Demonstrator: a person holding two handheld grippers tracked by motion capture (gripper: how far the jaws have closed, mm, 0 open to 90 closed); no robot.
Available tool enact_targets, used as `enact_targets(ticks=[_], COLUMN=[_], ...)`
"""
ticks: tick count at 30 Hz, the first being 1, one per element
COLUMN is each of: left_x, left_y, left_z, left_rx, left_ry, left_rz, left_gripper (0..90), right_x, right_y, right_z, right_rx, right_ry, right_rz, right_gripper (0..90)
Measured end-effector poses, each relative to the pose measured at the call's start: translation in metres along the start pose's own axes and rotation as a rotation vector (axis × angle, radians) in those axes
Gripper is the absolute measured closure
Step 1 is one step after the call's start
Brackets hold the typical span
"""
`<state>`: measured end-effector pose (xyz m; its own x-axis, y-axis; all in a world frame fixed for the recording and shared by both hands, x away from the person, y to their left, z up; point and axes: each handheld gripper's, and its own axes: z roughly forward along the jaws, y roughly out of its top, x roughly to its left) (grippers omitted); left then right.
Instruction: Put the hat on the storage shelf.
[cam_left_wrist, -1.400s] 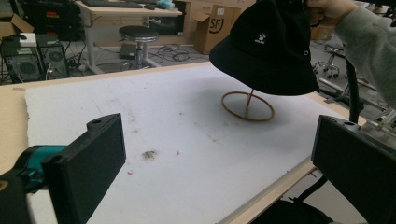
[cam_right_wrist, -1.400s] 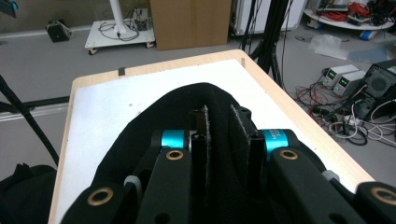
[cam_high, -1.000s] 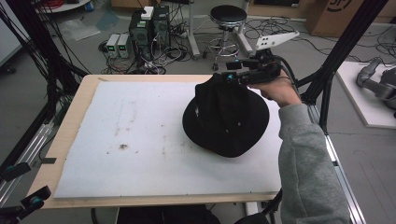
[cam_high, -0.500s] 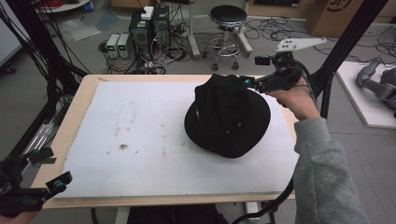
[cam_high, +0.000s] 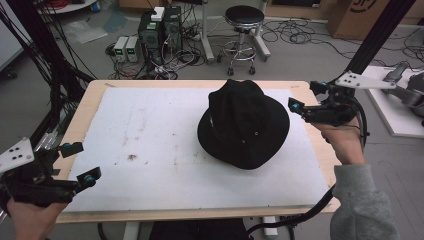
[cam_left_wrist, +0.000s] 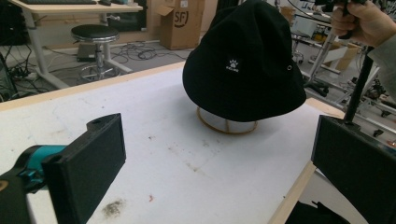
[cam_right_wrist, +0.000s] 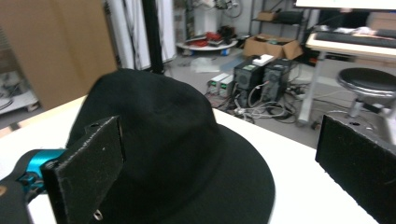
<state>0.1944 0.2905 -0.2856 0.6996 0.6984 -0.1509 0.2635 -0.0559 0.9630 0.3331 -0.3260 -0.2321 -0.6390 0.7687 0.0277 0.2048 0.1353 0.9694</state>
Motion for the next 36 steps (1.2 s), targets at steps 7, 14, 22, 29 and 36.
enact_targets(ticks=[7, 14, 22, 29, 36], left_x=[0.005, 0.012, 0.016, 0.017, 0.019], left_y=[0.002, 0.005, 0.007, 0.009, 0.010], left_z=[0.011, 0.020, 0.030, 0.037, 0.043], left_rx=[0.006, -0.001, -0.004, -0.011, -0.011], left_ry=[-0.003, -0.005, -0.007, -0.014, 0.004], left_rz=[0.000, -0.001, -0.001, -0.003, 0.002], left_gripper=[3.4, 3.4, 3.4, 3.4, 3.4], right_x=[-0.001, 0.003, 0.010, 0.018, 0.019], right_y=[-0.020, -0.039, -0.064, -0.081, -0.087], right_z=[-0.025, -0.044, -0.063, -0.074, -0.081], right_rx=[-0.037, -0.056, -0.077, -0.076, -0.073], right_ry=[-0.065, -0.132, -0.248, -0.295, -0.306], right_rz=[0.030, 0.062, 0.079, 0.086, 0.121], right_gripper=[1.1, 1.1, 1.1, 1.0, 1.1])
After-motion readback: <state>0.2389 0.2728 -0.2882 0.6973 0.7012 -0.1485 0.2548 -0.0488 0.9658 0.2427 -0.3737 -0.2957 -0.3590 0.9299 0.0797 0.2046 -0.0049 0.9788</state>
